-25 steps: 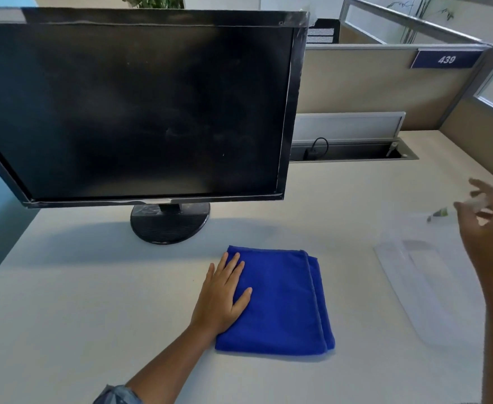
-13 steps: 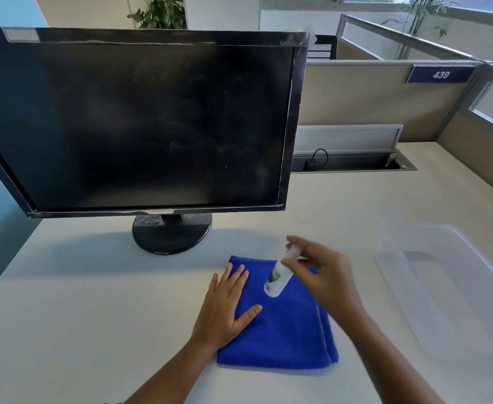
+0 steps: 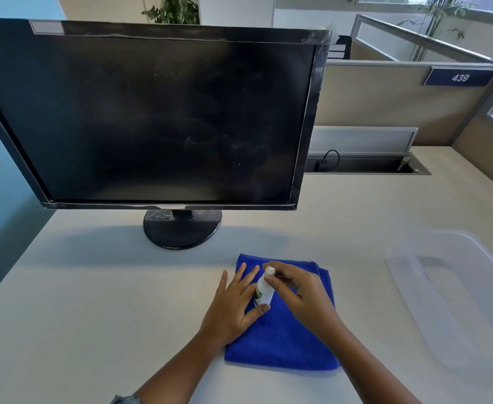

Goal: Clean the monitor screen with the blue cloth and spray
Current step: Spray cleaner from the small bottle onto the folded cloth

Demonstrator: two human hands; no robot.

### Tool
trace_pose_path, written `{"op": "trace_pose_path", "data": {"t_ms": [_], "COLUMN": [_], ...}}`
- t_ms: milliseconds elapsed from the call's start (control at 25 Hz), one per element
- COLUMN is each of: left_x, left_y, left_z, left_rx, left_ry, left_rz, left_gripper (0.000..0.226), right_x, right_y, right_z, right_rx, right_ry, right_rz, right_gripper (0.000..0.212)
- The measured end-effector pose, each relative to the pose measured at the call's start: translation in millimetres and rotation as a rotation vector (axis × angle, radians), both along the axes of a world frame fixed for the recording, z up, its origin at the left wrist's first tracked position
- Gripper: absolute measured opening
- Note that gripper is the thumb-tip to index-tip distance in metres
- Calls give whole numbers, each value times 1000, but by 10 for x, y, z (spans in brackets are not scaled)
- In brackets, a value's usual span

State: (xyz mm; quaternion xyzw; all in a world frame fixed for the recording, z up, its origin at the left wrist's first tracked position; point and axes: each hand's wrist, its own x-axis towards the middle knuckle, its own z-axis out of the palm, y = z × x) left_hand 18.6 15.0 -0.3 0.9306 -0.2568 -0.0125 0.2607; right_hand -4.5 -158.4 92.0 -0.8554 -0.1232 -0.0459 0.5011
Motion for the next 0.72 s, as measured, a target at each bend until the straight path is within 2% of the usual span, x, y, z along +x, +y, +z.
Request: {"op": "trace_pose_path", "data": {"t_ms": [200, 480, 640, 720], "left_x": [15, 20, -8, -24], "left_y": [-6, -12, -15, -14], "left_z": [4, -9, 5, 4], "left_rx": [2, -29, -137, -168], "left_ry": [16, -2, -6, 3], "left_rz": [-8, -6, -1, -10], "left_gripper": [60, 57, 50, 59], "right_x": [9, 13, -21, -52], "right_y": [29, 107, 189, 228], "right_z": [-47, -66, -73, -78], "right_rx": [46, 209, 202, 196], "right_ry": [-50, -39, -77, -90], "right_rz": [-99, -252, -253, -231], "right_gripper": [21, 18, 18, 18]}}
